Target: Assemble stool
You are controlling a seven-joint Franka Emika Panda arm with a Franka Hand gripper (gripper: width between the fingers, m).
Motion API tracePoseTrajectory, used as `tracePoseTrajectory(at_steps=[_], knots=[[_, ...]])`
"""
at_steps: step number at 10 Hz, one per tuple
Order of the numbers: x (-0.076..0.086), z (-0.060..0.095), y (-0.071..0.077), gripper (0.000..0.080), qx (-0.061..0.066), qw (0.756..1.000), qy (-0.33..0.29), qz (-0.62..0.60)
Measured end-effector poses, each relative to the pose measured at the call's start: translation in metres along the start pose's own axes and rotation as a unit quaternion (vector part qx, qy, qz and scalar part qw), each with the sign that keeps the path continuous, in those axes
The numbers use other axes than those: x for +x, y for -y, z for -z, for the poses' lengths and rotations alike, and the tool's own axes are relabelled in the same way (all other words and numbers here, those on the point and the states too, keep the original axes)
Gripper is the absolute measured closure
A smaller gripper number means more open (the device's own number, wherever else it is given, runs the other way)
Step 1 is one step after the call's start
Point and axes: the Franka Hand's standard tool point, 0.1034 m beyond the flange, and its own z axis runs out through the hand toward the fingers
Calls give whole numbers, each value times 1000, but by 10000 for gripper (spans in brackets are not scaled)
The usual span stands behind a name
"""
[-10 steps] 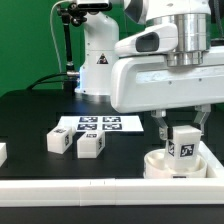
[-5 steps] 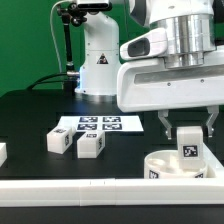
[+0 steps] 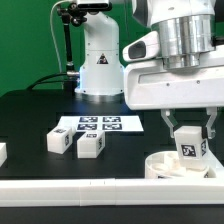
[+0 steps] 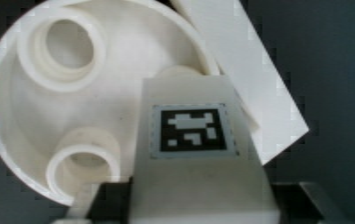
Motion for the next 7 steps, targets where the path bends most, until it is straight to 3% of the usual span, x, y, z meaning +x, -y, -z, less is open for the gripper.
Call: tracePoseTrajectory(at_steps=[5, 7], knots=[[-4, 0, -2, 459, 1, 980, 9, -201], [-4, -1, -2, 459, -1, 983, 12, -186]])
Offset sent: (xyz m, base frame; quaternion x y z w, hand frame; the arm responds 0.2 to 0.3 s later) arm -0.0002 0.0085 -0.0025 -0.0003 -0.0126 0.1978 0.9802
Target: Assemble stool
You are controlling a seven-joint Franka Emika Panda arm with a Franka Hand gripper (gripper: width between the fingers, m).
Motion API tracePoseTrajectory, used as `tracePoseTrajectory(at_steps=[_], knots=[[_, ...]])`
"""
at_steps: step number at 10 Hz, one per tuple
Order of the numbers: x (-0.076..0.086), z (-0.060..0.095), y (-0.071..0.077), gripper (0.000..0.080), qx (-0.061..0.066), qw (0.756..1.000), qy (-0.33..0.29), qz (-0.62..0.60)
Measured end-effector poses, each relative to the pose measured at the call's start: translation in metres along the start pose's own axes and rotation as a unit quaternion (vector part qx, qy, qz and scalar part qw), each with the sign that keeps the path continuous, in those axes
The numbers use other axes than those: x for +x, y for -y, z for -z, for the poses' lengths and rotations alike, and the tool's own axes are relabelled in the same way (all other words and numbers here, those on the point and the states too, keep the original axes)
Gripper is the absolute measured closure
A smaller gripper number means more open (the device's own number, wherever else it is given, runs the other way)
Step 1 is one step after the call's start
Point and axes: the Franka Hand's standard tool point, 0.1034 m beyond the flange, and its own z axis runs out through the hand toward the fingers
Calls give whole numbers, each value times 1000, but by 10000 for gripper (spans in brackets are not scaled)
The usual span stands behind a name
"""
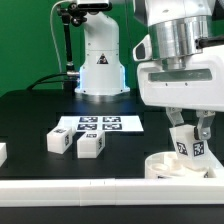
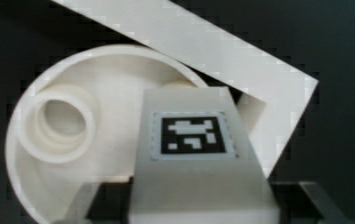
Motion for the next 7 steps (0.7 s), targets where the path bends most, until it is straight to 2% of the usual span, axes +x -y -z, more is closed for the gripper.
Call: tracePoseTrajectory(at_steps=[1, 2, 3, 4, 6, 7], knots=[[0, 1, 0, 387, 0, 1000, 0, 8], [0, 6, 3, 387, 5, 1000, -1, 25], [0, 12, 5, 200, 9, 999, -2, 37], [0, 17, 7, 165, 13, 999, -2, 45], [2, 30, 14, 154, 25, 998, -2, 64], [1, 28, 13, 150, 24, 997, -2, 76]])
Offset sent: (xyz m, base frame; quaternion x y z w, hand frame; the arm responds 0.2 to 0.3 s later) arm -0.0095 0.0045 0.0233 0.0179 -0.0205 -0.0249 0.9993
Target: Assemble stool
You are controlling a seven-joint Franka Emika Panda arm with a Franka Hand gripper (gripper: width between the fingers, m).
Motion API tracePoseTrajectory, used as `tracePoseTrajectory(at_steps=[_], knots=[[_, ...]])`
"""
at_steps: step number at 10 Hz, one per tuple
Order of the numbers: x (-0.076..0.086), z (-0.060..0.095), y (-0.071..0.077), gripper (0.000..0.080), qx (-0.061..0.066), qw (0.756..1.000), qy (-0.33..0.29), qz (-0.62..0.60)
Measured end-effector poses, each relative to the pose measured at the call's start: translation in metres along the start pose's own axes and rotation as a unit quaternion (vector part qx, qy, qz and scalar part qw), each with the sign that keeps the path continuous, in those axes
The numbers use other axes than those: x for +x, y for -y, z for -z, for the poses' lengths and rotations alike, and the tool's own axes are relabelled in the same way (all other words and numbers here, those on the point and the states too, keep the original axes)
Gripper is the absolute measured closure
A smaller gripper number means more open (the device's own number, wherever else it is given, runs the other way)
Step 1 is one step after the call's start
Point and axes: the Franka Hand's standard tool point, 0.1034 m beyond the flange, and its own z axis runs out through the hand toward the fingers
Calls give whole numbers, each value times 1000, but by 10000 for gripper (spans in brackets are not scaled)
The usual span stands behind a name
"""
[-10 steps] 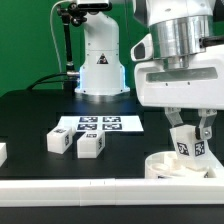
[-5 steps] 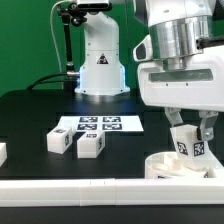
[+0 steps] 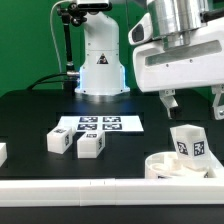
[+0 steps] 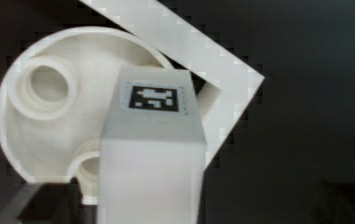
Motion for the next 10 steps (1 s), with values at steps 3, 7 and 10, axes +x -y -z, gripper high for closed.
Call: tracePoseTrajectory(at_steps=[3, 7, 10], knots=[[-4, -2, 0, 150, -9, 996, 3, 93], [-10, -1, 5, 150, -29, 943, -2, 331], [-9, -1, 4, 150, -30, 912, 0, 408]])
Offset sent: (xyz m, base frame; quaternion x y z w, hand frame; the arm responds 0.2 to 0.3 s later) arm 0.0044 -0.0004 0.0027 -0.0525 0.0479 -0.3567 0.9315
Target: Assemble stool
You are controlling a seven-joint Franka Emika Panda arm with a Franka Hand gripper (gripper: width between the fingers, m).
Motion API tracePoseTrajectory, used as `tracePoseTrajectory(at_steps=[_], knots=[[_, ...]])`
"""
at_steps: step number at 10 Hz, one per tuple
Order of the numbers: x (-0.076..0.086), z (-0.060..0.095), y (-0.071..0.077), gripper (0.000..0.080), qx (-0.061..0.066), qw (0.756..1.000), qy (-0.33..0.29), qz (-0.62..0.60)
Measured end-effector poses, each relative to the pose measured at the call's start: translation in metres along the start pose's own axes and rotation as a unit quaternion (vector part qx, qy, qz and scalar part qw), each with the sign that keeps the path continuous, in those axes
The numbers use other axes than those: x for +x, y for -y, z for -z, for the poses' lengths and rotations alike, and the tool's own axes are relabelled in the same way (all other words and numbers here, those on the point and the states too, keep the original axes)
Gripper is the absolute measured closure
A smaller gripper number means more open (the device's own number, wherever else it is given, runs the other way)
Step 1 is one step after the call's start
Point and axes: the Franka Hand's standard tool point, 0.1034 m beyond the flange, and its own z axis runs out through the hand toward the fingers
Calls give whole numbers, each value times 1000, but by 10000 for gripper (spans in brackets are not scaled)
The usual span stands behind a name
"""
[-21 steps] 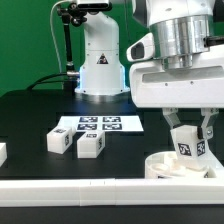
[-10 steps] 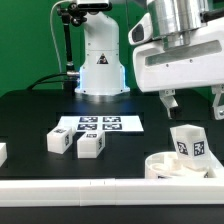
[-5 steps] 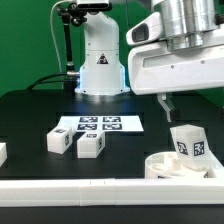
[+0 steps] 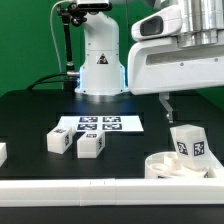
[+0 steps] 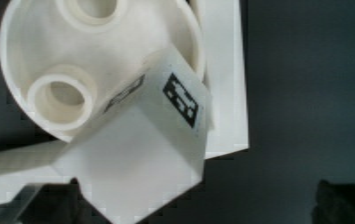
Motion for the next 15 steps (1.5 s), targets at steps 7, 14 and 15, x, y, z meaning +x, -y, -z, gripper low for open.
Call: tracePoseTrajectory(at_steps=[7, 14, 15], knots=[[1, 1, -3, 150, -19, 917, 11, 398], [-1, -4, -10, 150, -30, 783, 27, 621], [-1, -7, -12, 150, -33, 746, 33, 665]])
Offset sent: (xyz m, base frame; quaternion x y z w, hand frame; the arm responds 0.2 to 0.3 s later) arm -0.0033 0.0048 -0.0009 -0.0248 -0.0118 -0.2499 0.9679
